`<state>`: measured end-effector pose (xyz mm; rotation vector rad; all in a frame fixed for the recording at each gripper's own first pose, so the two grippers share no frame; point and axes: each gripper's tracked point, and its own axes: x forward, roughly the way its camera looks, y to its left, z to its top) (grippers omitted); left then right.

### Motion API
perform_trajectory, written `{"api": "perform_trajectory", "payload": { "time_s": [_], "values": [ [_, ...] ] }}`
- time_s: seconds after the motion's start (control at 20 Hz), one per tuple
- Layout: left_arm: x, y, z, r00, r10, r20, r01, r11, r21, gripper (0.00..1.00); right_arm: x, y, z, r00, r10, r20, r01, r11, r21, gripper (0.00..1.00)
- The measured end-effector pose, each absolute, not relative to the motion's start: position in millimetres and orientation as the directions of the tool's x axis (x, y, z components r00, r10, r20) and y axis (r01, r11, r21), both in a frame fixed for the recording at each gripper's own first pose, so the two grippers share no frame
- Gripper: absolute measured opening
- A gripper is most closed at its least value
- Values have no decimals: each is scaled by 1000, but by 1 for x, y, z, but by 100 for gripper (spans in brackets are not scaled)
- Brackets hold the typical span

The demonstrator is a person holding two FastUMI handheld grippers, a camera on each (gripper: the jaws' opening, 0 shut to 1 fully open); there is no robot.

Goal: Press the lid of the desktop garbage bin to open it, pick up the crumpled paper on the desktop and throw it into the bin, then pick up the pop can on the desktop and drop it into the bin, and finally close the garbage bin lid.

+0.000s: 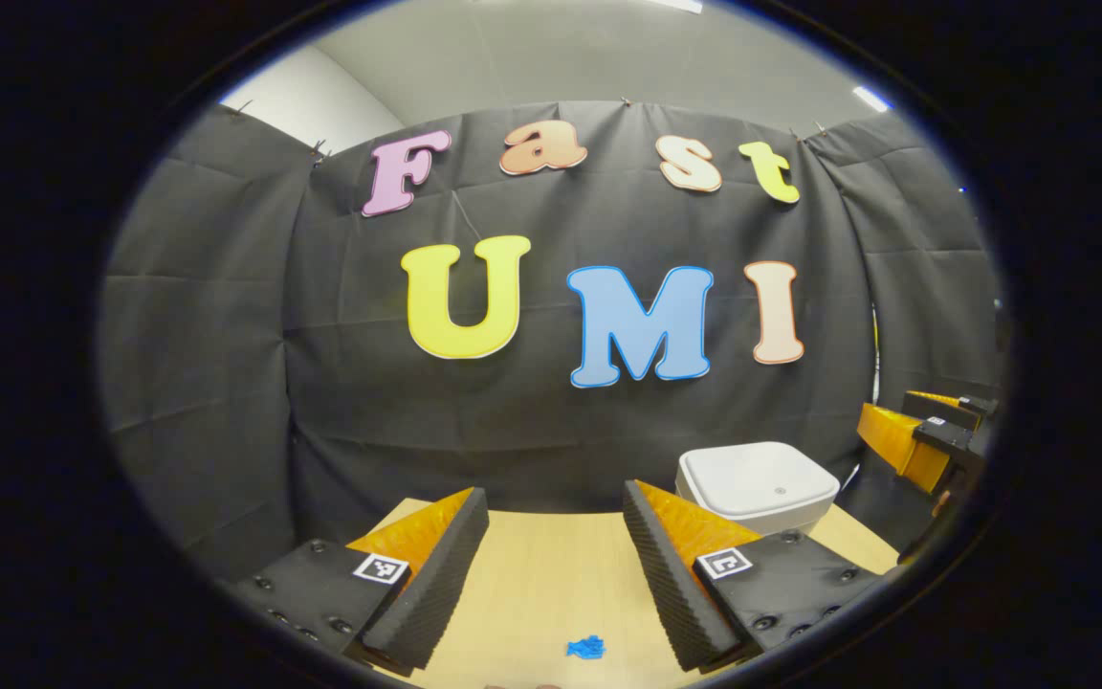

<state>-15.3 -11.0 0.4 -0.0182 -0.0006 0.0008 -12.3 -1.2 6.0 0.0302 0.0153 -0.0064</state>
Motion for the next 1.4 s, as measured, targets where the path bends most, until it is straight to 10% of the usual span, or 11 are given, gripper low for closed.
{"api": "perform_trajectory", "payload": {
  "time_s": [0.6,0.7,0.75,0.9,1.05,1.4],
  "values": [
    [-21,-18,-2,1000,-17,-5,17,1000,-14,95,-16,14,-2,997,51,-52,-50,998,31,71],
    [-21,-19,-1,1000,-19,-6,19,1000,-18,95,-17,14,-3,997,57,-59,-54,998,37,61],
    [-20,-19,-2,1000,-20,-5,20,1000,-18,95,-15,13,-5,997,52,-62,-50,998,38,37],
    [-18,-21,-3,1000,-25,-6,25,1000,-17,95,-12,17,-8,995,71,-76,-68,997,32,34],
    [-13,-22,-2,1000,-26,-5,26,1000,-17,95,-6,11,-13,995,46,-89,-42,998,48,8],
    [-4,-23,-2,1000,-23,-5,23,1000,-10,95,12,8,-18,993,50,-108,-46,998,46,7]
  ]
}}
